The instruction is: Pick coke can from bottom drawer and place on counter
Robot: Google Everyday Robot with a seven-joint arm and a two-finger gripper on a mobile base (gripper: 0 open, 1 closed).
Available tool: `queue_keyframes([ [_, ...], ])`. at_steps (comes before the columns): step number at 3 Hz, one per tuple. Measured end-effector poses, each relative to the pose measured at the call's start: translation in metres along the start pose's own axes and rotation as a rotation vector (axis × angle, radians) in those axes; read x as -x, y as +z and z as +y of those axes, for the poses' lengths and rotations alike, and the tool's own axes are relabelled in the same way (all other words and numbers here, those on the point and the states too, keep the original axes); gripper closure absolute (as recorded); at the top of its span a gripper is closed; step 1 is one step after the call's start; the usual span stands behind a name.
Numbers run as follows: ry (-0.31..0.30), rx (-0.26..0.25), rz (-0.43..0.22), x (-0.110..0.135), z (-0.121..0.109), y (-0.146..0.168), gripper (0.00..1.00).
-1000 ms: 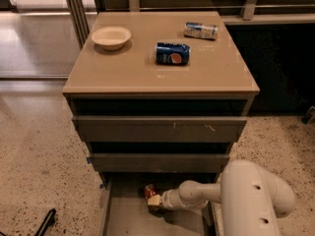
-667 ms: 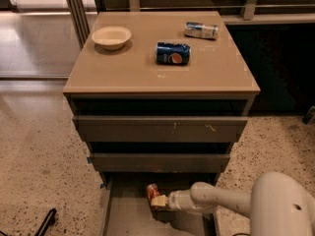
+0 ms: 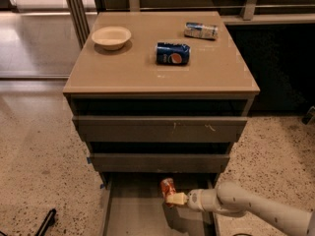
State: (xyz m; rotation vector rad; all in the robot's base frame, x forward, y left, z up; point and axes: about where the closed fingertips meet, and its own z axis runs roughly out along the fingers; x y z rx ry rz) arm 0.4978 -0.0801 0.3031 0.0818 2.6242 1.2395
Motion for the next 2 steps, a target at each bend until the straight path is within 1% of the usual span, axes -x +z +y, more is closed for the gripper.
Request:
queue_keyframes([
  [1, -0.038, 0.047, 0.004, 0.008, 0.032, -0.035, 1.00],
  [2, -0.106, 0.094, 0.032, 0.015, 0.073, -0.054, 1.00],
])
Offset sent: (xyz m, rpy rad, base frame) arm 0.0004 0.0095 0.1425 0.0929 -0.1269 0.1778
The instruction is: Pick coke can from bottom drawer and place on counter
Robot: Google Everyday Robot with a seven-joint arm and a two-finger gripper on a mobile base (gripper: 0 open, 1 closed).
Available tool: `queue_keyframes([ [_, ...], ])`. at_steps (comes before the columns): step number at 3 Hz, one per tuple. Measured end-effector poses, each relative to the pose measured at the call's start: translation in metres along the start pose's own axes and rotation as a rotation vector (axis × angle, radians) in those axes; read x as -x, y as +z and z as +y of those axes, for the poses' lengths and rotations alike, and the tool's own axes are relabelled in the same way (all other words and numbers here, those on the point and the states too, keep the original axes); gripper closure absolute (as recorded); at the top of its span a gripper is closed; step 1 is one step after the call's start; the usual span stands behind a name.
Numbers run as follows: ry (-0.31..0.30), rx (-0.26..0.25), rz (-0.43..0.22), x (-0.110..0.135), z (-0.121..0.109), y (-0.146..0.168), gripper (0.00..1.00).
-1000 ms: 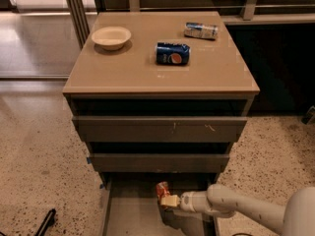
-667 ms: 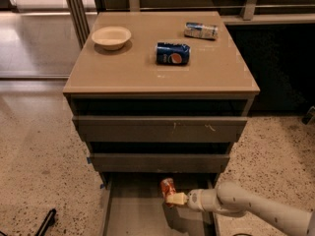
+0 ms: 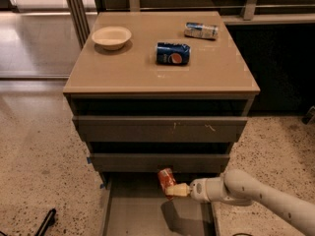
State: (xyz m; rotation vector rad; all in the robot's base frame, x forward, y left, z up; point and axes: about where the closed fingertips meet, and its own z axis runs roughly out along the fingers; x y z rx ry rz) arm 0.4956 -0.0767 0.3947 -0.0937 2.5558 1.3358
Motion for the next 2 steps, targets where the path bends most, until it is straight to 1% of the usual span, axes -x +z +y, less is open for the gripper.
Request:
queue_keyframes([
  [1, 0.000, 0.000, 0.000, 0.000, 0.000, 0.000, 1.00],
  [2, -0.061, 0.034, 0.005, 0.000, 0.035, -0.008, 1.00],
])
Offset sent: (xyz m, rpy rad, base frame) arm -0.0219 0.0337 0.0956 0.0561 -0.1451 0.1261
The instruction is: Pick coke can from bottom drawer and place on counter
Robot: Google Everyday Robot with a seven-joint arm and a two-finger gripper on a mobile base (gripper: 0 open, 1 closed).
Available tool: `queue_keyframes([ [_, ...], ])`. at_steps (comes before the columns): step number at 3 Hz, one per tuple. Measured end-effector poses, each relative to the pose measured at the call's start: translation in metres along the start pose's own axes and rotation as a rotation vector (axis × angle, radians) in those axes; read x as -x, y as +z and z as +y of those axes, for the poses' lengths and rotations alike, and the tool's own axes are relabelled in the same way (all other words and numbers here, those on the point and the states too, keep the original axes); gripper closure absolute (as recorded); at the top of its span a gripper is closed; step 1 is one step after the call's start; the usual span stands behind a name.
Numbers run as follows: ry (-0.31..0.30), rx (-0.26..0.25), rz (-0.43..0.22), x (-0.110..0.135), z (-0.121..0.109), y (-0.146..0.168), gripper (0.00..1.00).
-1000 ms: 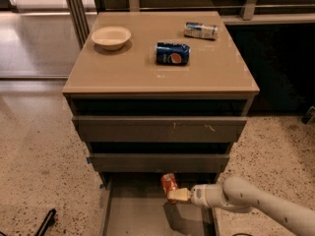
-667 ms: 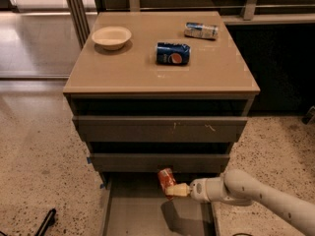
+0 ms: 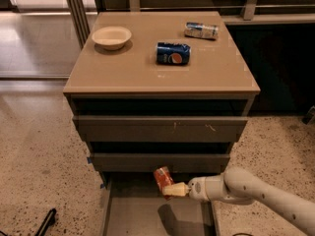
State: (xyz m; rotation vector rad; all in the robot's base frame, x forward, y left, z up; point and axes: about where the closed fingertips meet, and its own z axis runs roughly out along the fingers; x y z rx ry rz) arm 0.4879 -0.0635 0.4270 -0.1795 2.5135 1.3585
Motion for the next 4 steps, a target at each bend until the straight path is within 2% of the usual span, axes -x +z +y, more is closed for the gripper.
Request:
queue_keyframes([
  [1, -0.122, 0.027, -0.007, 0.003, 0.071, -0.023, 1.00],
  [2, -0.236, 0.025, -0.018, 0.013, 0.139, -0.047, 1.00],
  [3, -0.332, 0.018, -0.054, 0.029, 0.189, -0.068, 1.00],
  [4, -0.332, 0.018, -0.054, 0.029, 0.189, -0.068, 1.00],
])
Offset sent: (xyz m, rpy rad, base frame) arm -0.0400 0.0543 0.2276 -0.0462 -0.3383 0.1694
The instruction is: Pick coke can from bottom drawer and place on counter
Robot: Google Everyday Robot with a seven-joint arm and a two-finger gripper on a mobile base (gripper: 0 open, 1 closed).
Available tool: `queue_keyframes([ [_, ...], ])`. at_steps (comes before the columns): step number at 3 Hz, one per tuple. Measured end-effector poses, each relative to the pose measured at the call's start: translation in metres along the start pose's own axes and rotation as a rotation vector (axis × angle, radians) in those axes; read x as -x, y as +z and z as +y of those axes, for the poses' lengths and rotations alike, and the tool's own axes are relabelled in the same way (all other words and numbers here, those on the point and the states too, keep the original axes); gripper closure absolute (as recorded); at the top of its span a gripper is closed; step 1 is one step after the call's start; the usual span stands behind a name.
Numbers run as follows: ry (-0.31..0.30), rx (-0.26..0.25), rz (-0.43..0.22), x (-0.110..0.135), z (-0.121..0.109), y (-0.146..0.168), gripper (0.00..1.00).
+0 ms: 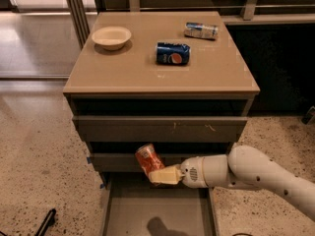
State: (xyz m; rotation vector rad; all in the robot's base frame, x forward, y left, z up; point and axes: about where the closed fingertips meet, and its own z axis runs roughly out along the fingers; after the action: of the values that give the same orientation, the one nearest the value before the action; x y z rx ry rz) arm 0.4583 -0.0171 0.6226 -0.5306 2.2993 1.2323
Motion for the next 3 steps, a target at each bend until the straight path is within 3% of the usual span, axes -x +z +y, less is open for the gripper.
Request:
queue_keyframes([
  [1, -0.063, 0.011, -0.009, 0.016, 0.021, -0.006, 1.00],
  [3, -0.250, -0.027, -0.088, 0.094, 0.090, -0.049, 1.00],
])
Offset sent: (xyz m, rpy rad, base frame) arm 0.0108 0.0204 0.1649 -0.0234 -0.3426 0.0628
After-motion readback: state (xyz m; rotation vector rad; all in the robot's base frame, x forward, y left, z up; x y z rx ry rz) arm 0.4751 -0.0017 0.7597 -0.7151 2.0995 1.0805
